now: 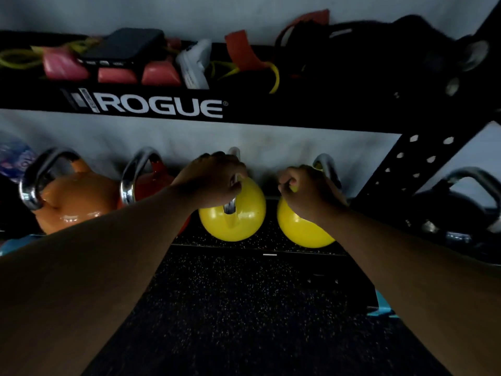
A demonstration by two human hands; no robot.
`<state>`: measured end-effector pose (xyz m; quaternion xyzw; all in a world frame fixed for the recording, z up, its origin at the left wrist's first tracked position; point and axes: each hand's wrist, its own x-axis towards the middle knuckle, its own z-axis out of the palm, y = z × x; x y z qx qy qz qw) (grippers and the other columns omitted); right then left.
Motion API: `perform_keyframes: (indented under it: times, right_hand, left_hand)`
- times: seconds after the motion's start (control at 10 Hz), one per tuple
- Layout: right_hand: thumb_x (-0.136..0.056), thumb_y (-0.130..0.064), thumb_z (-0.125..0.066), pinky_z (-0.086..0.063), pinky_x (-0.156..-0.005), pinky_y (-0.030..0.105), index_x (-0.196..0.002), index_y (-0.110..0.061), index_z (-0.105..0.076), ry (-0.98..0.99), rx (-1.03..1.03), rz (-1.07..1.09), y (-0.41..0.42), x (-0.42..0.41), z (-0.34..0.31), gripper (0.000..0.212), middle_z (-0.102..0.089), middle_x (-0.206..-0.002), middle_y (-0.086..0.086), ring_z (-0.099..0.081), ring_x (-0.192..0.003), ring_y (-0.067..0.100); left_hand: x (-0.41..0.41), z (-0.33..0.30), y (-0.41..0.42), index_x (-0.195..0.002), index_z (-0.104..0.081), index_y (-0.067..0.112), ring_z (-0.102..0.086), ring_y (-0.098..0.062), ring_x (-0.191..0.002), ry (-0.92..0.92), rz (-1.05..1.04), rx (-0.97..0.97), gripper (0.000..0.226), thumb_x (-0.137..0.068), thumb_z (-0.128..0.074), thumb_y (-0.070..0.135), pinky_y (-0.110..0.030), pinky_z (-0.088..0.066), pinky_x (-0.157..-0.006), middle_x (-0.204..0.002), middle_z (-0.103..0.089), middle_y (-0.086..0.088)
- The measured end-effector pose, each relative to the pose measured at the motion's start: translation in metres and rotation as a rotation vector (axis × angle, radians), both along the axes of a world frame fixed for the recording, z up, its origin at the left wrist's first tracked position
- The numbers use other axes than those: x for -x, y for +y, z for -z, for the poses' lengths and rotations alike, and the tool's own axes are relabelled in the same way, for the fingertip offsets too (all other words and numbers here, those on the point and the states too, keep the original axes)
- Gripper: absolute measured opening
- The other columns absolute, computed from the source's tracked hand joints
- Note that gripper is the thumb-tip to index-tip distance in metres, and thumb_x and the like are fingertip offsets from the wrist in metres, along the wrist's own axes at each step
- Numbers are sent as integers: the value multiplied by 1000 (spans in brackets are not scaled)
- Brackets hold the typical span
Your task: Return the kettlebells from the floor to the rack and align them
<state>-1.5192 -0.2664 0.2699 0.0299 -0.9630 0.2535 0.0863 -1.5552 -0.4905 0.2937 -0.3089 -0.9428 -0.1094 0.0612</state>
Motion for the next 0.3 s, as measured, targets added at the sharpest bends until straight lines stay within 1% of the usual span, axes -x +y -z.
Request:
perform_keyframes:
  times: [0.1, 0.2, 0.3]
  right_hand:
    - [-86, -36, -55, -53, -81, 44, -94, -25, -67, 5, -17, 6, 11, -36, -38, 19, -67, -104, 6, -63, -99, 34]
    - [-88, -37, -54, -53, -80, 44, -96, -23, -66, 53, -44, -3, 16, -74, -83, 19, -66, -104, 6, -63, -99, 36]
    - [-92, -36, -53, -51, -81, 42, -99, -24, -65, 59, -46, 36, 14, -135, -154, 18, -65, -104, 4, -63, -96, 33]
  left_hand:
    - [-33, -38, 5, -111, -63, 33, -63, -22, -102, -27, -6, 67, 27, -86, -53, 34, -40, -52, -86, -114, -66, 5]
    - [-68, -82, 10, -111, -62, 35, -62, -20, -104, -22, -7, 63, 28, -85, -53, 37, -36, -50, -88, -115, -66, 8]
    - [-123, -143, 8, -106, -64, 34, -62, -18, -105, 51, -29, 51, 26, -83, -54, 38, -34, -47, -86, -112, -67, 9]
